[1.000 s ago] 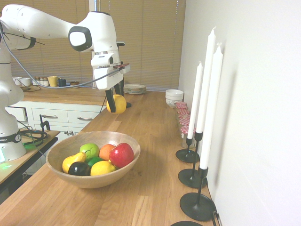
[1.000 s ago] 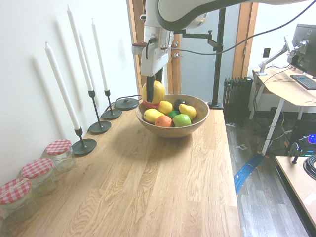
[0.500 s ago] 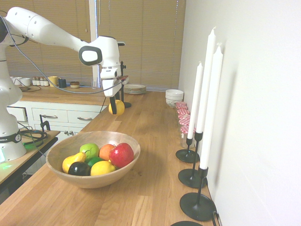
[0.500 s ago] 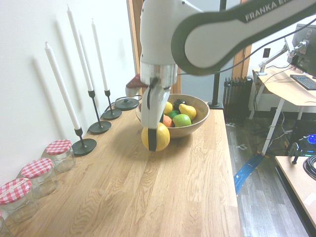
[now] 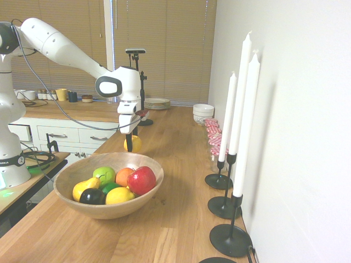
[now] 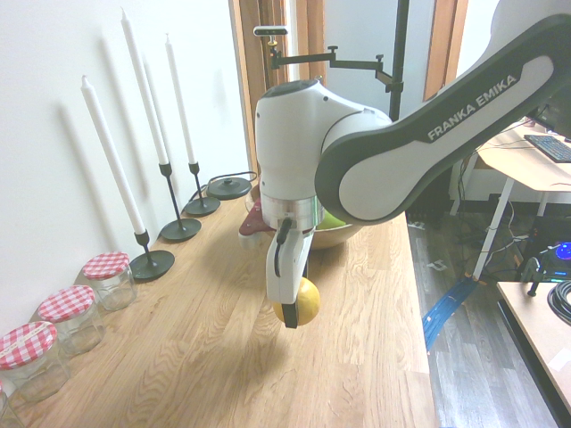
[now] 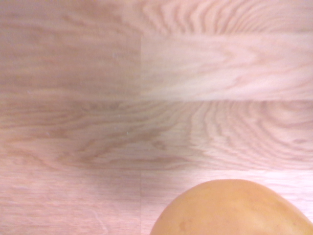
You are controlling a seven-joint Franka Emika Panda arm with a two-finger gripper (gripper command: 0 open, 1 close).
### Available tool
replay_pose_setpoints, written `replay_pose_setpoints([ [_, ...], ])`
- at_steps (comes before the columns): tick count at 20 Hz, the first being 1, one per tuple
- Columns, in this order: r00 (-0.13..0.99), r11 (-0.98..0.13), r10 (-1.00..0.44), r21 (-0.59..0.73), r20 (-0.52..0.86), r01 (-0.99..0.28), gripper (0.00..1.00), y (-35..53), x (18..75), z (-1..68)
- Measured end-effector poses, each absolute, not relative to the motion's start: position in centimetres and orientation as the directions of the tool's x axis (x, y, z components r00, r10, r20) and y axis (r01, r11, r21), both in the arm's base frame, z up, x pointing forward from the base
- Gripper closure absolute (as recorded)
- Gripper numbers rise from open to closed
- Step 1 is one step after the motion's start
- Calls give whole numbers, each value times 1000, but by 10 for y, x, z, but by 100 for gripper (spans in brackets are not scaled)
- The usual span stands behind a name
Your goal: Take pear out of the basket
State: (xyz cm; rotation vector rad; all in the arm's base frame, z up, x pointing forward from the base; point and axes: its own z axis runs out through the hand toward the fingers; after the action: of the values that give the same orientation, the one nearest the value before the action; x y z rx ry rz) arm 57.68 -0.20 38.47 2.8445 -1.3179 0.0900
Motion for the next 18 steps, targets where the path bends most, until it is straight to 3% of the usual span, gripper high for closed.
replay_pose_setpoints([
  [7,642,-643,-765,-8,45,-766,100,-4,576,372],
  [8,641,-642,-766,-9,43,-767,0,-5,576,372],
  [18,630,-631,-776,-12,40,-776,0,-11,576,372],
])
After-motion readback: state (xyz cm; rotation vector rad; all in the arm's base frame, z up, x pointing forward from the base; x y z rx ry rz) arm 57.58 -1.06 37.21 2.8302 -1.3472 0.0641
